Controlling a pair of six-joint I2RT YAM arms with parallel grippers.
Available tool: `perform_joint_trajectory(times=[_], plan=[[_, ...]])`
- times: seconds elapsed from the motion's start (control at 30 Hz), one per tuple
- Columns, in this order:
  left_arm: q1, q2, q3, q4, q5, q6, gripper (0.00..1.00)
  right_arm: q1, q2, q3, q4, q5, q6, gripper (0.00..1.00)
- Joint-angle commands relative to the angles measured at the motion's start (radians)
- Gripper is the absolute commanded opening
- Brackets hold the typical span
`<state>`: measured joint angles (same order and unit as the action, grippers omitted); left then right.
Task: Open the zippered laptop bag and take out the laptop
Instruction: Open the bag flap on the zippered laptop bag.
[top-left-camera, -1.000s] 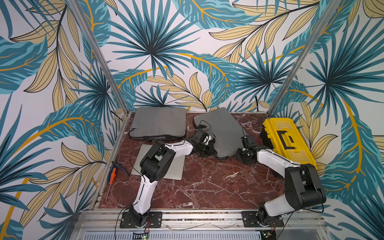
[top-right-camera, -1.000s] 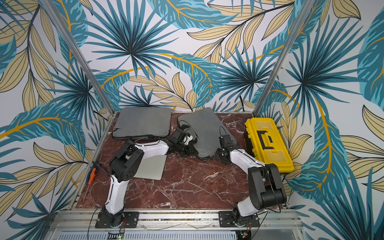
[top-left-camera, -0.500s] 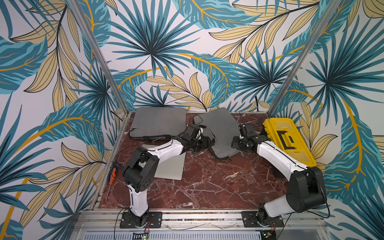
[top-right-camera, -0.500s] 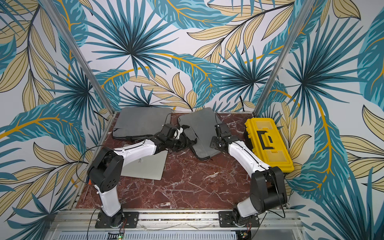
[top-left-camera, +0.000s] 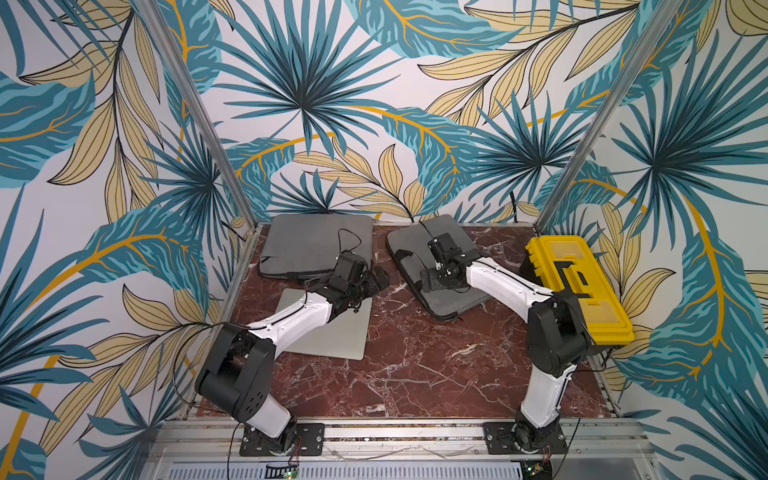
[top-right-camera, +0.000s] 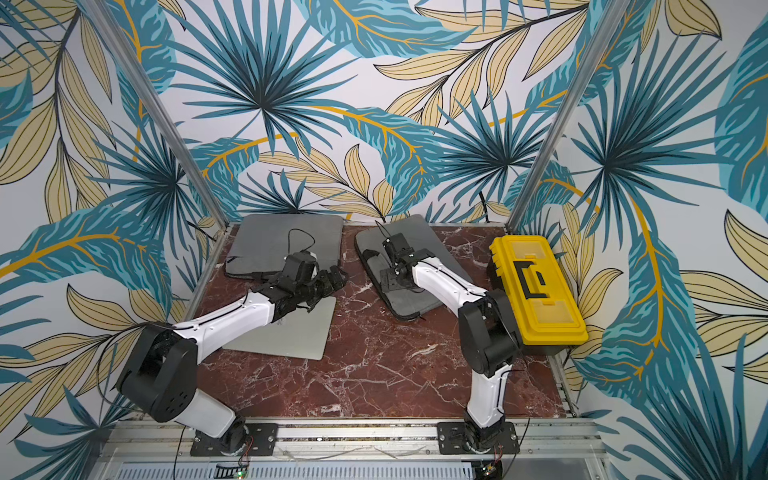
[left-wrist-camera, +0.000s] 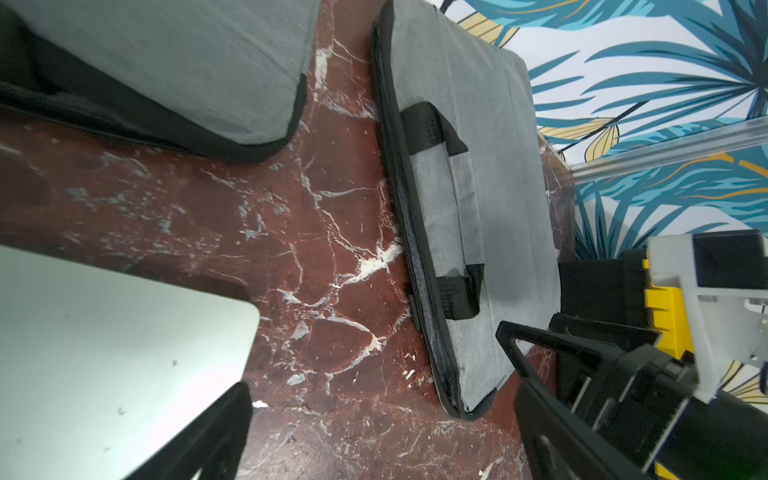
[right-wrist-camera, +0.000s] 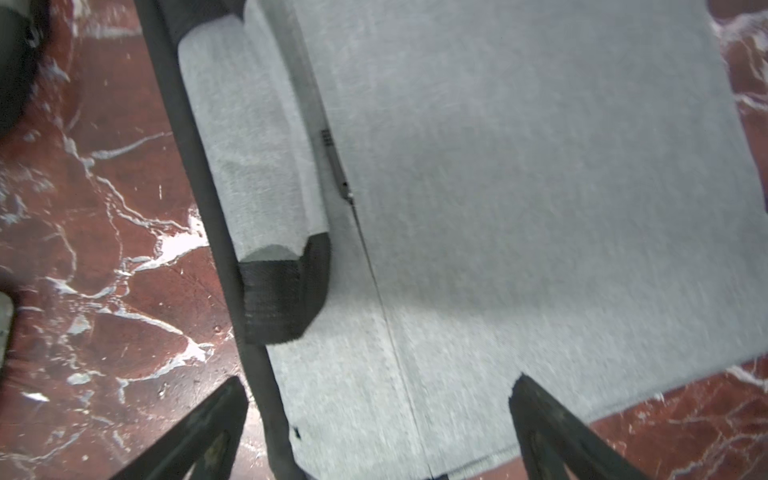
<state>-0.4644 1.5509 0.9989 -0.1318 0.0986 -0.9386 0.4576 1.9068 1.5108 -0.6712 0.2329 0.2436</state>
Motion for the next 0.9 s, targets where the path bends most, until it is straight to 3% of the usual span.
perform_joint_trajectory(times=[0.0,0.5,0.87], plan=[[0.030,-0.041,-0.039,0.000,-0.063,0.022,1.00,0.019,0.046,0.048,-0.077,0.056,-0.075,1.00],[0.063,-0.220,-0.153,-0.002,-0.410,0.014,1.00,0.096,0.174,0.138,-0.111,0.144,-0.193,0.94],[0.066,-0.264,-0.194,-0.001,-0.510,-0.008,1.00,0.107,0.254,0.210,-0.150,0.242,-0.173,0.93]])
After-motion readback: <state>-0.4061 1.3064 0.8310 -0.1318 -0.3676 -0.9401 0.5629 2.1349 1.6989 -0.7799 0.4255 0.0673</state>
